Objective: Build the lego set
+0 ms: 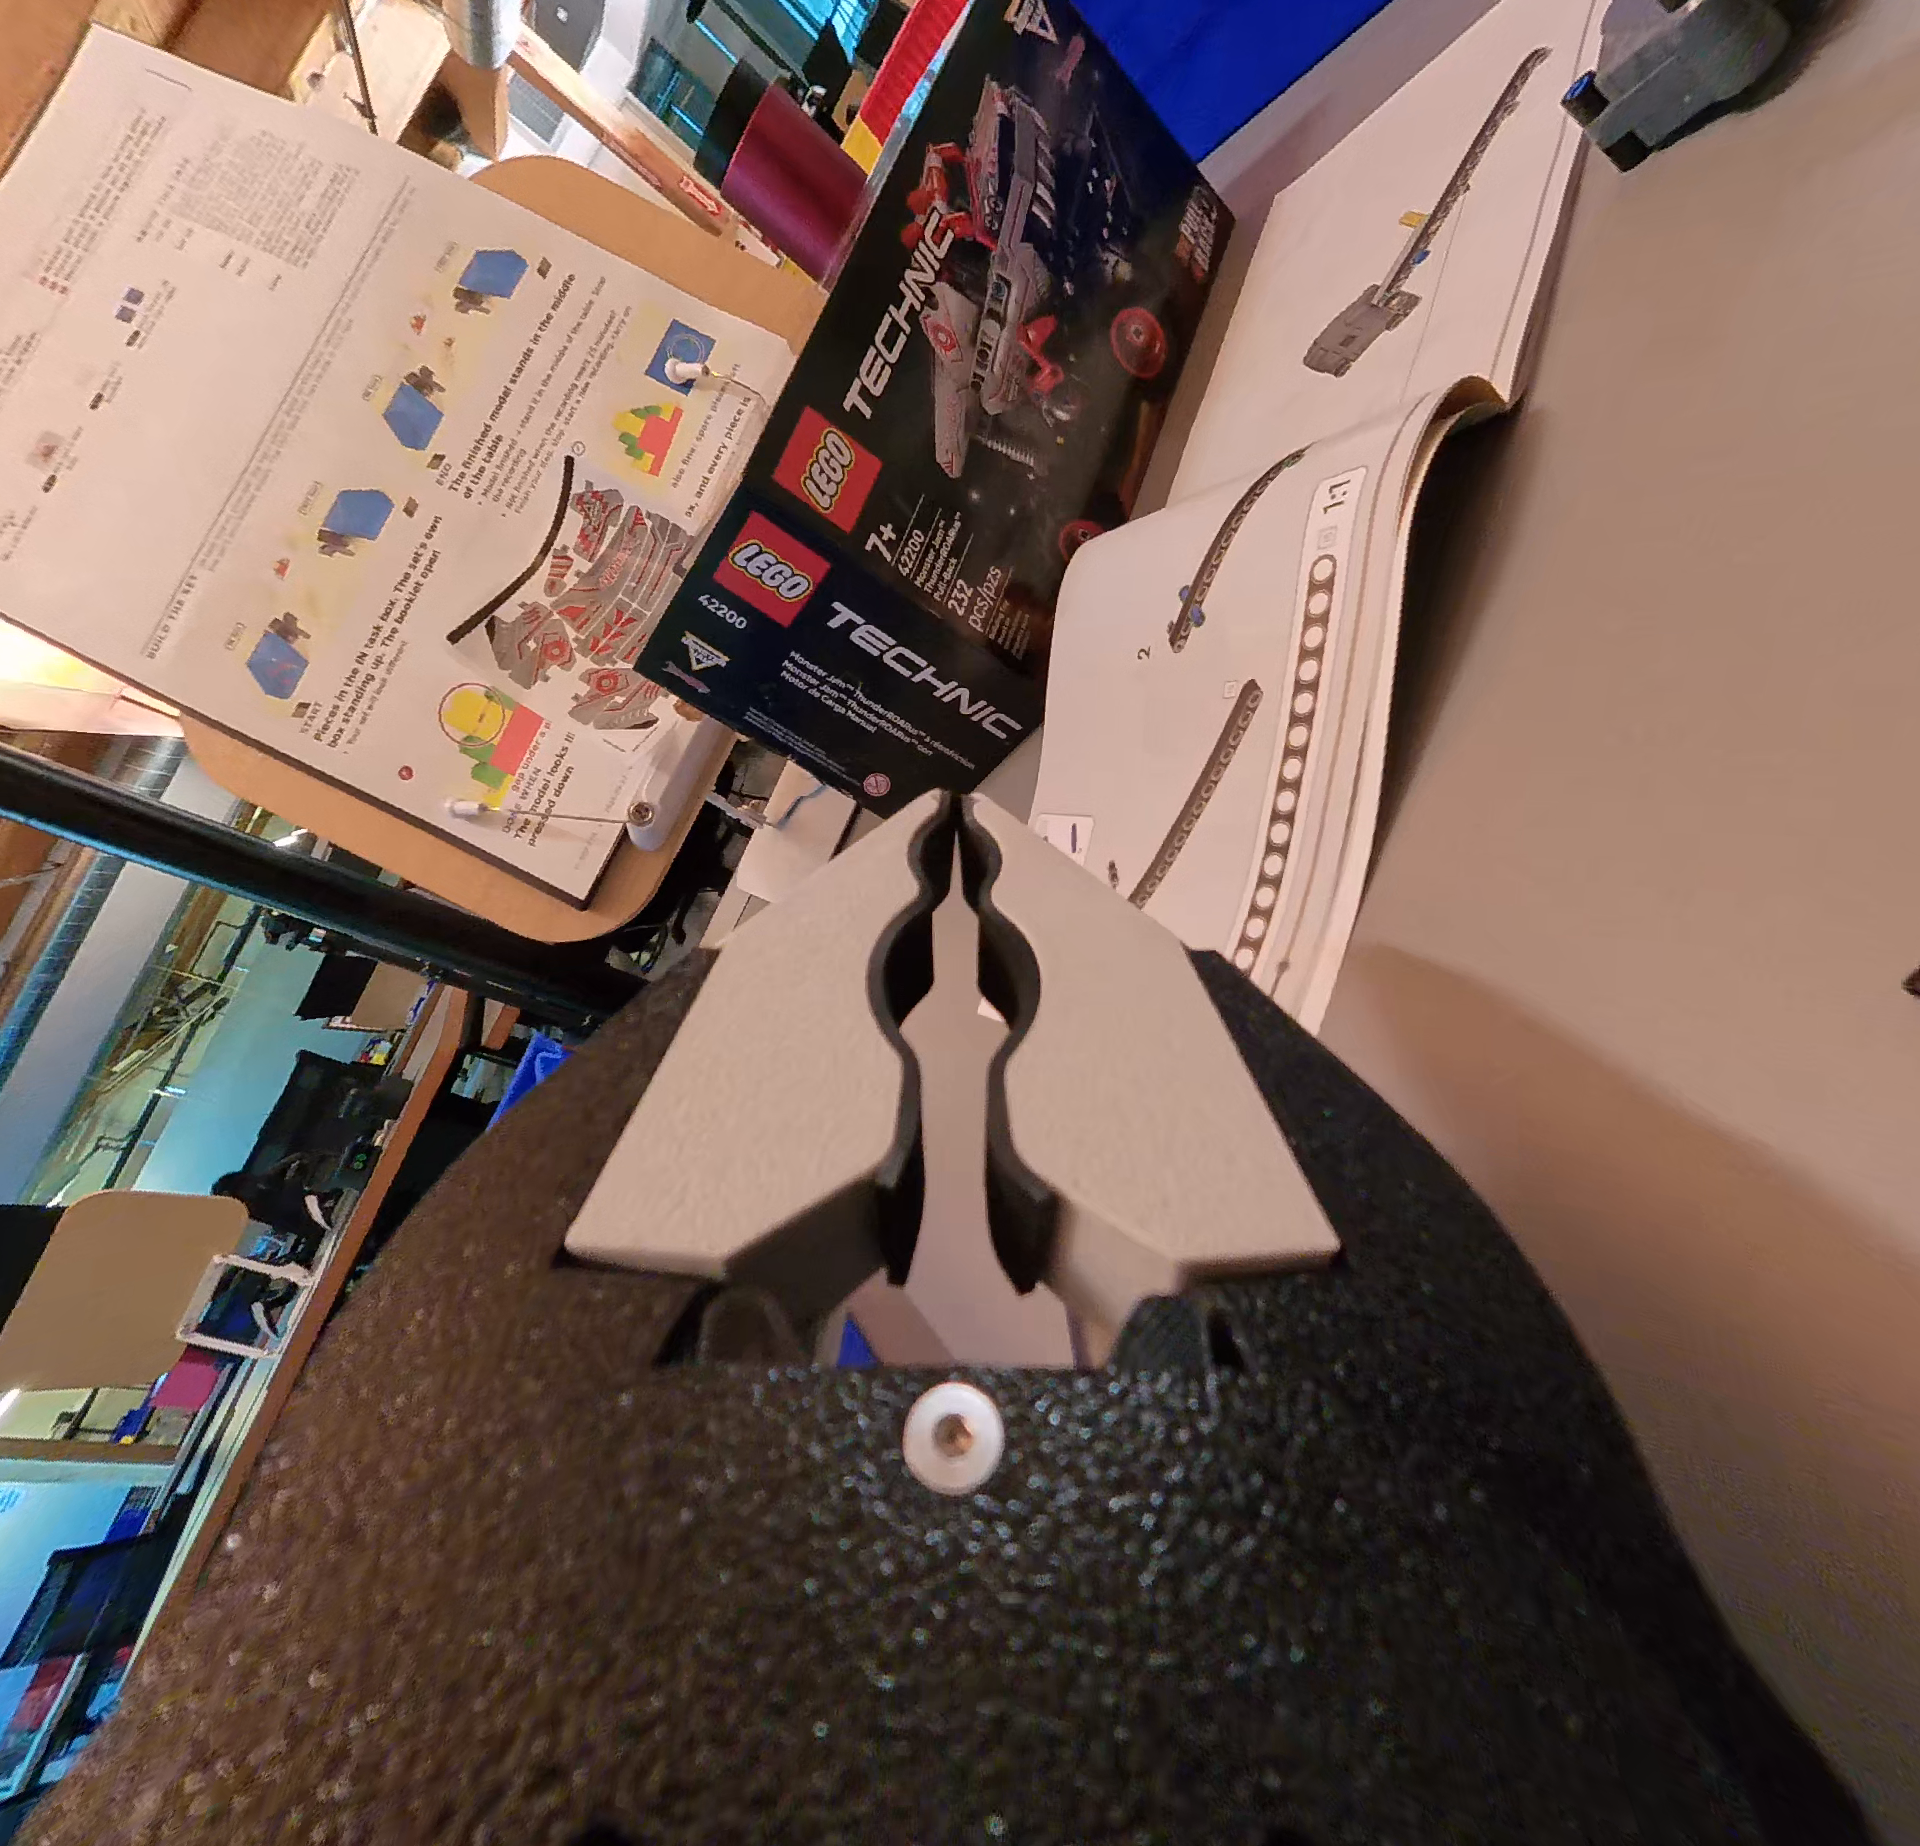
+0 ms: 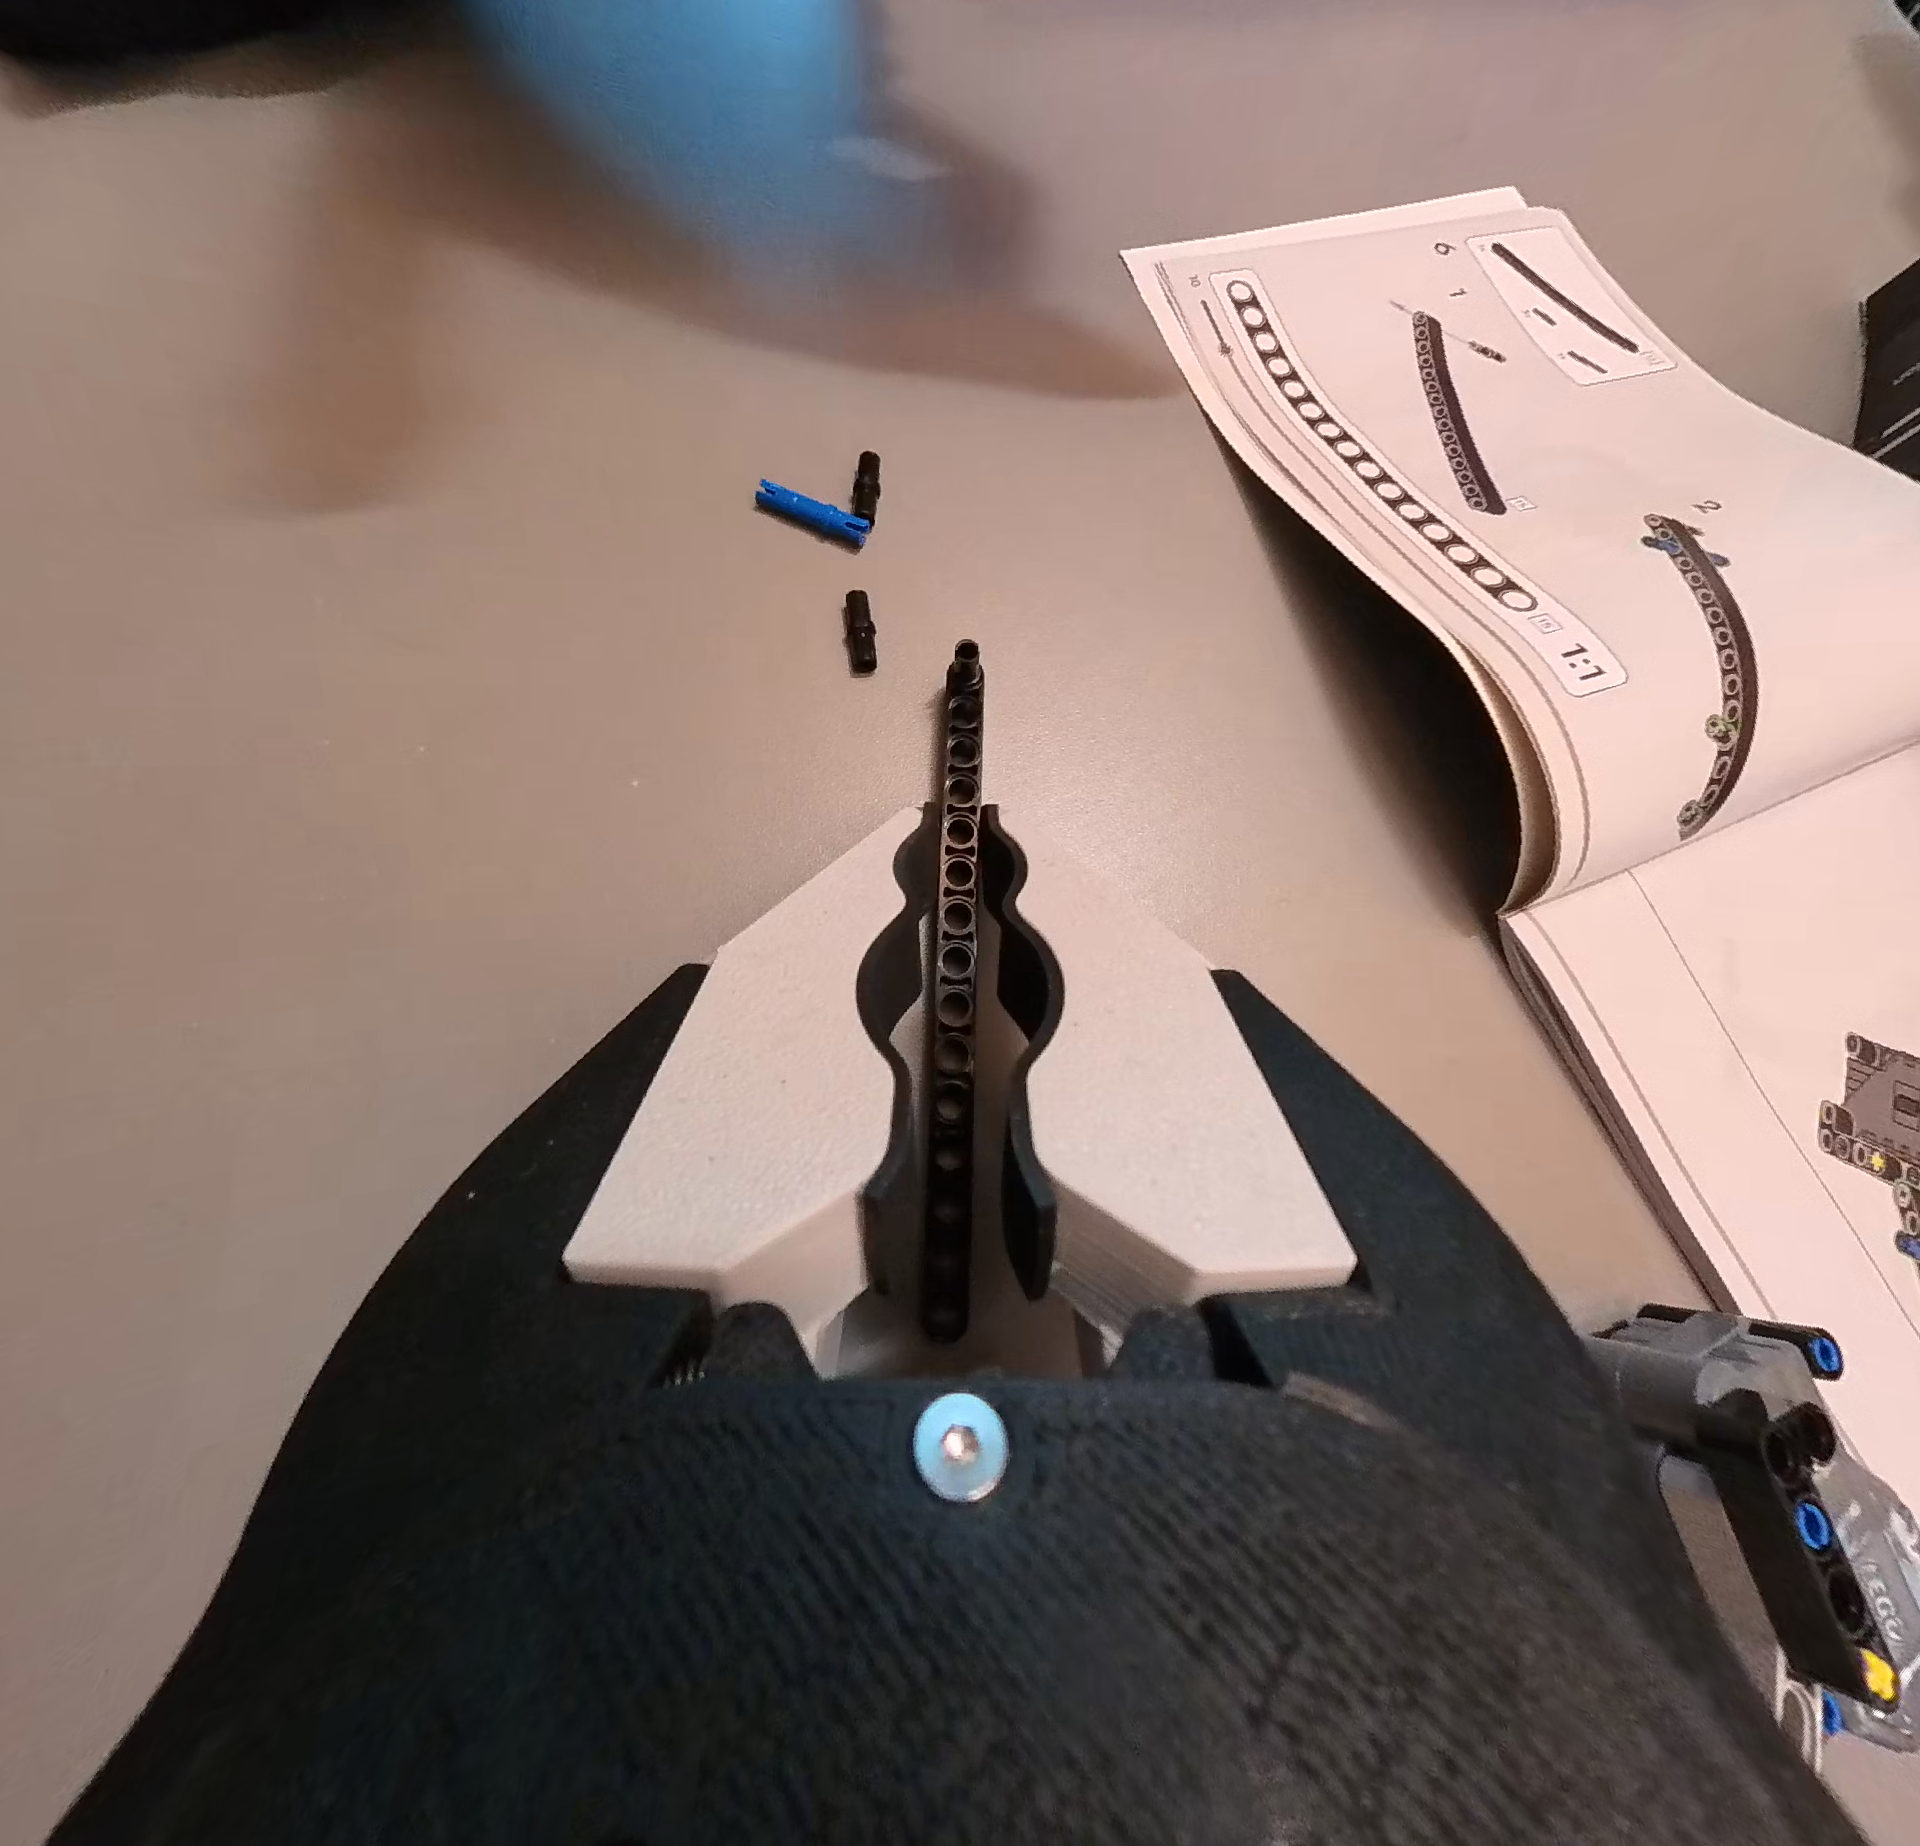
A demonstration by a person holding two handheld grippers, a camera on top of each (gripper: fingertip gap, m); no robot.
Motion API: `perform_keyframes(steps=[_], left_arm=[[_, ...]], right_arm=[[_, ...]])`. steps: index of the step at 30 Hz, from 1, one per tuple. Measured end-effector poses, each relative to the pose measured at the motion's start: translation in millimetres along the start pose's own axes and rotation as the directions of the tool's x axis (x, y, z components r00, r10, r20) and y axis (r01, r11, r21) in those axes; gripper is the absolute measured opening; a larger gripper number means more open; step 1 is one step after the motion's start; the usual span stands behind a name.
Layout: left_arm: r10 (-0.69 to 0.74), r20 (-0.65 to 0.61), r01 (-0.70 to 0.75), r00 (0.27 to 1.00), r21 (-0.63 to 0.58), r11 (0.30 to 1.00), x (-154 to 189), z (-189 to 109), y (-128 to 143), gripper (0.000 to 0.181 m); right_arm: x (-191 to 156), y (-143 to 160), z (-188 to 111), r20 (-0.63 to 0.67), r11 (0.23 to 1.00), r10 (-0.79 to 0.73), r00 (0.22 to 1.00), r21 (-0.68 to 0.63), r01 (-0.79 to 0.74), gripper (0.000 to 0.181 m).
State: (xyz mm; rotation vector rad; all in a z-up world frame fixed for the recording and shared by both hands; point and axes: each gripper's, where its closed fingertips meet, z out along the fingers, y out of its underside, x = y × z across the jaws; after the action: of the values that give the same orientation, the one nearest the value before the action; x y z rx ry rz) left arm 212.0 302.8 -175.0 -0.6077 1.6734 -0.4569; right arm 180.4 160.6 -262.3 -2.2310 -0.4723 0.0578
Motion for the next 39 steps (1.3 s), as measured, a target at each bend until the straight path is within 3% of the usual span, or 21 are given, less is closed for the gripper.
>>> perform_keyframes(steps=[9,14,21,28,34,39], left_arm=[[0.002,-0.001,-0.002,1.0,0.0,1.0,-0.5,-0.7,-0.2,0.0],[0.046,-0.095,-0.041,0.994,0.05,0.998,19.1,-0.6,-10.8,0.0],[0.19,-0.18,-0.174,0.965,0.103,0.979,45.5,-4.1,-25.6,0.0],[0.211,-0.208,-0.194,0.955,0.099,0.976,51.1,-4.5,-24.3,0.0],[0.042,-0.341,0.005,0.939,0.137,0.991,62.6,-10.1,-35.9,0.0],[-0.24,-0.526,0.35,0.816,0.121,0.929,66.3,-20.1,-54.8,0.008]], right_arm=[[-0.9,-0.1,0.1,-0.005,1.0,-0.006,1.0,0.0,0.006,0.005],[-1.1,-0.5,0.1,-0.011,1.0,-0.015,1.0,0.0,0.015,0.005],[-0.1,-2.5,1.3,-0.054,0.996,-0.084,0.995,0.004,0.085,0.005],[12.5,-5.9,3.0,-0.158,0.988,-0.152,0.976,0.004,0.154,0.005],[31.1,-27.3,-7.9,-0.396,0.941,-0.298,0.869,0.034,0.338,0.005],[36.6,-43.0,-23.5,-0.558,0.868,-0.423,0.714,-0.024,0.495,0.005]])
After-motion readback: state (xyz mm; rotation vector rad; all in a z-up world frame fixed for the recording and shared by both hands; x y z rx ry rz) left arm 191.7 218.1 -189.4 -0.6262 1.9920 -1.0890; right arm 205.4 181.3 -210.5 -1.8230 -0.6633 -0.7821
